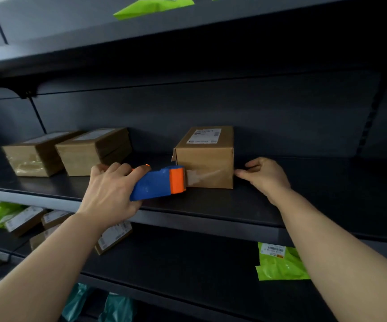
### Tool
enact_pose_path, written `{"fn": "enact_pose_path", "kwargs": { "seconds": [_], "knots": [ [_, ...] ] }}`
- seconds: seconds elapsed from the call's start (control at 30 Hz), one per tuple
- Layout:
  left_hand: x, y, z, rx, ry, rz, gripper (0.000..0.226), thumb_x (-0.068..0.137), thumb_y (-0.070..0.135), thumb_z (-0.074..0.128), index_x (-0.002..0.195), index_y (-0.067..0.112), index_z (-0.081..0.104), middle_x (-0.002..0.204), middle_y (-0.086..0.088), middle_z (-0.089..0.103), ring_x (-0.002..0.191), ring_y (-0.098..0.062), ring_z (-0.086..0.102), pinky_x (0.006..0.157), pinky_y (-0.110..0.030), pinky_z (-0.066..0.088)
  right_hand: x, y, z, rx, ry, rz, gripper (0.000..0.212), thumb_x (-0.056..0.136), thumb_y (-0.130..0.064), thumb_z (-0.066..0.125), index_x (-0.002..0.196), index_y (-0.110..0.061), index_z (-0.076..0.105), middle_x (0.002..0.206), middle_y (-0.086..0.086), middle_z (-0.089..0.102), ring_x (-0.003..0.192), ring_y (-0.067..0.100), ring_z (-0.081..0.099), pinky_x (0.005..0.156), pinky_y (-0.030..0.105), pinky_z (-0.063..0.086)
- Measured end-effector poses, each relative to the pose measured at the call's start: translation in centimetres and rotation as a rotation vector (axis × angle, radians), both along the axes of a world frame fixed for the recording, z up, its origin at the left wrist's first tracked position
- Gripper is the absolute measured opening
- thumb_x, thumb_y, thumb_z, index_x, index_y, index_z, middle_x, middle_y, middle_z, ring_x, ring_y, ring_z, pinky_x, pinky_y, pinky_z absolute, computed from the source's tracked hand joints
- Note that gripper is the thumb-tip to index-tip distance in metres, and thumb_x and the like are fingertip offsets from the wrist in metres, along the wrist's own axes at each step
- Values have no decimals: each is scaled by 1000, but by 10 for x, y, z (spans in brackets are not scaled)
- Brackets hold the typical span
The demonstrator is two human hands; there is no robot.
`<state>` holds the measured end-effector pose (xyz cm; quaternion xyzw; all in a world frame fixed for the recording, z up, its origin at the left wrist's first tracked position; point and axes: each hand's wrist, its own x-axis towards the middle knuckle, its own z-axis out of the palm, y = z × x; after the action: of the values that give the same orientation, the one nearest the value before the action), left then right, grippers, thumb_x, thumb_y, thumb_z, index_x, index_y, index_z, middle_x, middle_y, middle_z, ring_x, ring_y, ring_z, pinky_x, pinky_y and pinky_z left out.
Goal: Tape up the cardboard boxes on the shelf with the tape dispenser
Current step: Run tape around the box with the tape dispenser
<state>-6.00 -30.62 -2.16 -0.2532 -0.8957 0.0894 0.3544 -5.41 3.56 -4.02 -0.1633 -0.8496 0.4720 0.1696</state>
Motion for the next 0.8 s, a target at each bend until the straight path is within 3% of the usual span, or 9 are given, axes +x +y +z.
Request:
{"fn": "enact_pose_path", "kwargs": {
  "seconds": [0.17, 0.2, 0.27, 0.37, 0.43, 0.53, 0.6, 0.7, 0.8],
  "knots": [
    [-2, -1, -4, -1, -10, 6, 76, 63, 40, 77, 132, 25, 50, 89, 0, 59, 86, -27, 58, 78, -48, 40, 2, -3, 1, 52, -8, -19, 30, 77, -38, 77, 101, -31, 60, 92, -14, 65, 92, 11, 63, 83, 36, 53],
    [-2, -1, -4, -1, -11, 7, 76, 63, 40, 77, 132, 25, 50, 90, 0, 59, 86, -27, 58, 78, -48, 40, 3, -5, 1, 83, 3, -24, 31, 80, -30, 75, 106, -30, 59, 100, -11, 66, 96, 12, 62, 84, 35, 53],
    [-3, 0, -4, 5, -9, 4, 75, 63, 40, 77, 132, 25, 50, 90, 0, 59, 87, -27, 58, 77, -48, 40, 6, -9, 1, 202, 84, -28, 54, 79, -9, 67, 127, -28, 51, 127, -4, 59, 114, 16, 56, 91, 36, 49],
    [-4, 1, -3, 13, -5, 4, 75, 64, 38, 78, 132, 25, 50, 91, 0, 59, 87, -28, 58, 78, -49, 40, 14, -23, 9, 485, 306, 129, 91, 72, 1, 64, 150, -26, 25, 157, -1, 24, 145, 19, 21, 115, 39, 24],
    [-4, 0, -4, 20, -9, 12, 74, 65, 37, 77, 133, 26, 50, 92, -1, 59, 88, -28, 57, 78, -49, 40, 16, -34, 14, 696, 373, 250, 98, 73, -4, 65, 154, -24, 15, 163, -3, 8, 149, 13, -1, 119, 37, 4],
    [-5, -3, -6, 47, -25, 30, 75, 65, 36, 75, 134, 28, 48, 95, -1, 57, 91, -28, 55, 80, -49, 39, 11, -48, 19, 891, 342, 324, 98, 75, -11, 63, 155, -24, 9, 163, -5, -2, 148, 11, -13, 117, 37, -8],
    [-6, -8, -9, 63, -37, 36, 76, 65, 35, 76, 135, 29, 47, 98, -1, 56, 93, -28, 54, 81, -49, 39, 9, -57, 20, 938, 316, 335, 95, 76, -15, 62, 155, -24, 11, 163, -6, 6, 149, 13, -4, 119, 39, 0],
    [-11, -17, -14, 71, -36, 26, 76, 64, 34, 76, 134, 29, 46, 98, -1, 56, 94, -28, 55, 81, -50, 39, 7, -68, 21, 888, 300, 253, 88, 74, -24, 64, 152, -26, 22, 152, -5, 28, 139, 18, 22, 112, 41, 23],
    [-19, -27, -14, 94, -22, -19, 72, 65, 35, 71, 133, 29, 48, 96, 0, 56, 93, -29, 55, 81, -49, 38, 3, -79, 20, 905, 268, 171, 88, 71, -32, 66, 149, -29, 26, 140, -3, 31, 129, 22, 27, 106, 40, 28]
  ]
}}
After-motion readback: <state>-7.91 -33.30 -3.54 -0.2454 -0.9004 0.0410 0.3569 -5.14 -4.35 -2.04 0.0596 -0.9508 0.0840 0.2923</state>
